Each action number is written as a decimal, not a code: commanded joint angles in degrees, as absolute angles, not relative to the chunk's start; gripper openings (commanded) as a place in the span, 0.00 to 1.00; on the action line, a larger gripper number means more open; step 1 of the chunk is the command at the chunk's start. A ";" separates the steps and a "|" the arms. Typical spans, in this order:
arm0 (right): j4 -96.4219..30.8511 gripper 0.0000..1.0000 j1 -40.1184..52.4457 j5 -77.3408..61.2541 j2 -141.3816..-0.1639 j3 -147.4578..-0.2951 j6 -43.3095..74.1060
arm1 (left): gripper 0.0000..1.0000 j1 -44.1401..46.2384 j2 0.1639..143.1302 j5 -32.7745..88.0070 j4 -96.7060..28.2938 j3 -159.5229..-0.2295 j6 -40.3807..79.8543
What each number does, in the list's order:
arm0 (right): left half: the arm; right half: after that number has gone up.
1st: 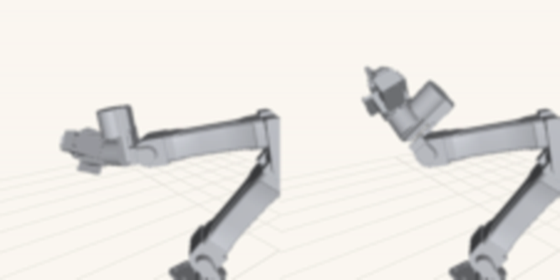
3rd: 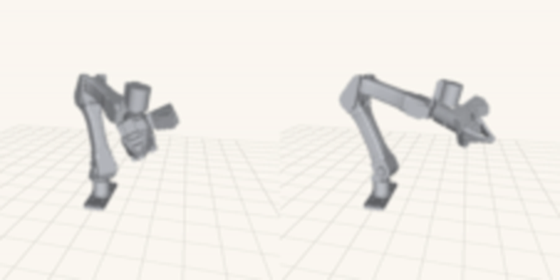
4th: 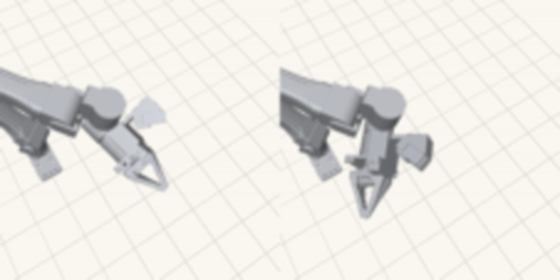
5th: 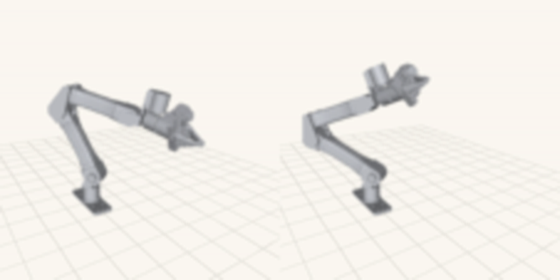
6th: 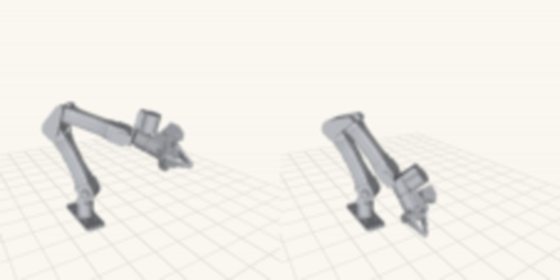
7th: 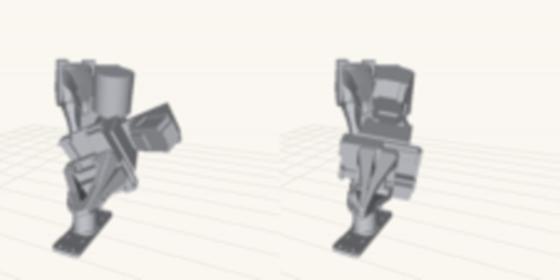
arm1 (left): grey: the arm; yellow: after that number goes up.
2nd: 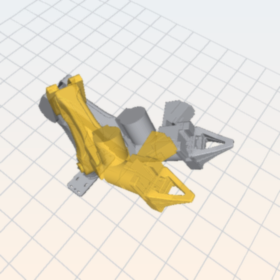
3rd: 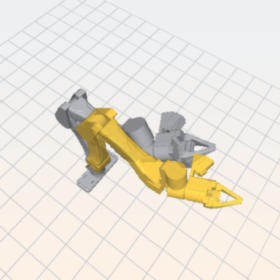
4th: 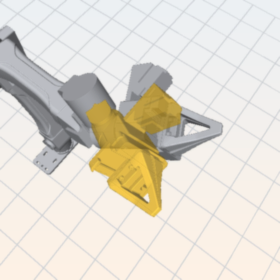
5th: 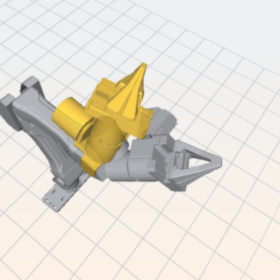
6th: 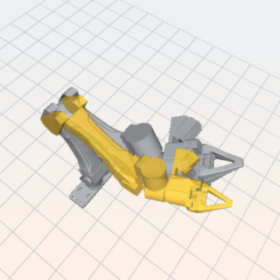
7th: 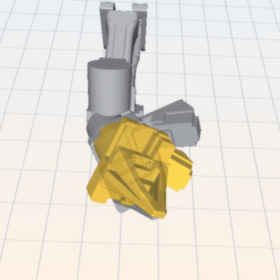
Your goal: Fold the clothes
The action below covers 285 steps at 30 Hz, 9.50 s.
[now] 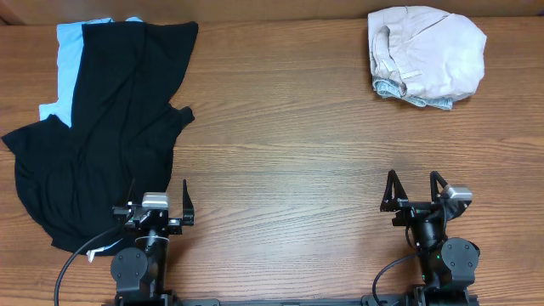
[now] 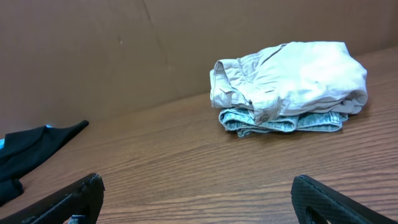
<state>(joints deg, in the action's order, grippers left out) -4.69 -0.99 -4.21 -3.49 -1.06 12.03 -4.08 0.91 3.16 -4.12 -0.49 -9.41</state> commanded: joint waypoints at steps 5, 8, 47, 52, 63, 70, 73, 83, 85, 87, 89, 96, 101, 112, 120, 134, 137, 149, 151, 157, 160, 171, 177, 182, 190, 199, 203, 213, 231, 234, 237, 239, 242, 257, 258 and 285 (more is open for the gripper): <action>-4.43 1.00 -0.86 -3.92 -2.96 -0.45 12.47 | 1.00 -3.68 0.36 2.76 -4.25 -0.27 -8.99; -4.43 1.00 -0.86 -3.92 -2.96 -0.45 12.45 | 1.00 -3.68 0.36 2.76 -4.25 -0.27 -8.99; 2.63 1.00 -0.86 -11.99 -2.96 -3.20 12.01 | 1.00 -3.73 0.36 3.60 -0.05 -2.79 -8.95; 0.67 1.00 -0.86 -12.14 -4.47 -9.13 11.79 | 1.00 -3.73 1.39 4.12 -5.74 -9.93 -8.58; -11.03 1.00 -0.86 -14.13 -21.15 -28.53 11.75 | 1.00 -3.73 21.71 7.86 -13.34 -28.60 -7.46; -21.89 1.00 -0.86 -16.97 -38.85 -43.66 11.79 | 1.00 -3.73 43.29 11.55 -24.10 -46.26 -7.68; -27.07 1.00 -0.86 -19.05 -47.40 -50.26 11.79 | 1.00 -3.73 53.47 13.26 -30.65 -55.59 -7.75; -29.89 1.00 -0.86 -27.18 -70.17 -61.10 12.05 | 1.00 -3.73 80.49 16.25 -45.19 -76.29 -12.01; -28.32 1.00 -0.86 -29.04 -73.12 -61.10 12.05 | 1.00 -3.75 83.22 14.55 -43.22 -76.34 -11.99; -27.49 1.00 -0.86 -31.33 -75.42 -61.10 12.03 | 1.00 -3.79 85.82 10.57 -41.12 -76.34 -11.75; -27.33 1.00 -0.86 -31.64 -77.23 -61.10 12.01 | 1.00 -3.92 88.47 5.10 -39.40 -76.31 -11.14; -27.09 0.97 -0.86 -31.59 -81.62 -61.08 12.01 | 0.96 -7.29 98.52 -5.78 -35.90 -76.31 -13.19; -27.33 0.96 -0.86 -29.02 -82.54 -61.08 12.01 | 0.85 -9.89 104.90 -5.87 -35.75 -76.31 -13.47; -27.55 0.93 -0.86 -28.08 -82.54 -61.08 12.03 | 0.32 -10.46 109.08 -3.33 -38.48 -76.29 -11.33; -28.27 0.90 -0.86 -28.10 -82.54 -61.08 12.03 | 0.07 -10.04 109.08 -0.78 -39.59 -76.25 -11.11; -29.08 0.85 -0.86 -27.88 -82.54 -61.08 12.03 | 0.31 -7.88 109.08 6.94 -39.11 -76.25 -11.14; -29.08 0.85 -0.86 -27.90 -82.54 -61.08 12.03 | 0.44 -6.57 109.21 7.11 -38.26 -76.25 -11.18; -30.13 0.85 -0.86 -27.44 -82.54 -61.08 12.03 | 0.37 -4.05 114.13 4.84 -35.88 -76.23 -11.35; -30.33 0.85 -0.86 -27.00 -82.54 -61.08 12.03 | 0.34 -4.05 114.43 3.55 -35.92 -76.23 -11.09; -30.33 0.85 -0.86 -27.00 -82.54 -61.08 12.05 | 0.26 -4.05 114.43 -1.61 -35.51 -76.25 -8.51; -30.33 0.85 -0.86 -27.03 -82.54 -61.08 12.03 | 0.22 -4.05 114.43 -2.44 -35.44 -76.25 -8.54; -30.52 0.84 -0.86 -27.00 -82.54 -61.08 12.03 | 0.04 -3.36 115.18 -1.37 -36.14 -76.29 -8.54; -30.24 0.85 -0.86 -27.00 -82.54 -61.08 12.03 | 0.04 -1.91 114.24 2.85 -42.85 -82.24 -8.51; -30.35 0.85 -0.86 -27.03 -82.54 -61.08 12.05 | 0.04 -0.03 114.06 5.37 -54.39 -94.67 -8.56; -31.16 0.85 -0.86 -27.00 -82.54 -61.08 12.03 | 0.31 1.52 114.80 0.84 -52.90 -97.56 -8.64; -31.35 0.85 -0.86 -27.00 -82.54 -61.08 12.05 | 0.85 1.54 121.78 0.95 -45.71 -97.54 -10.90; -31.40 0.85 -0.86 -27.00 -82.54 -61.08 12.03 | 0.84 1.54 125.12 0.95 -45.25 -97.54 -12.16; -31.38 0.85 -0.86 -25.54 -82.54 -61.08 12.05 | 0.14 1.54 127.28 1.06 -47.03 -97.80 -11.99; -31.42 0.84 -0.86 -26.70 -82.54 -61.08 12.25 | 0.04 8.21 127.26 13.41 -76.44 -141.47 -11.11; -31.48 0.84 -0.84 -27.31 -82.54 -61.08 12.25 | 0.04 10.74 127.26 19.86 -76.47 -150.69 -11.03; -31.81 0.84 -0.84 -27.31 -82.54 -61.08 12.23 | 0.04 12.86 127.26 20.84 -75.96 -158.65 -7.53; -32.01 0.84 -0.84 -27.79 -82.54 -61.08 12.21 | 0.04 14.20 127.26 20.86 -75.20 -163.65 -5.54; -32.03 0.84 -0.80 -30.06 -82.54 -61.08 11.99 | 0.04 15.97 127.26 20.88 -73.84 -169.64 -3.81; -26.85 0.84 8.25 -30.57 -82.52 -61.10 11.60 | 0.04 18.94 125.75 24.77 -60.23 -180.05 6.50; -26.15 0.84 9.04 -30.57 -82.52 -61.10 11.60 | 0.04 18.94 125.64 25.69 -59.40 -180.05 7.01; -21.26 0.79 31.79 -0.58 -83.77 -61.10 25.21 | 0.04 18.76 120.31 25.21 -70.11 -179.74 4.27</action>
<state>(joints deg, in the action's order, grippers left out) -21.80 28.49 -9.43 -82.59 -59.59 19.05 18.68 121.51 27.14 -70.46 -178.71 5.50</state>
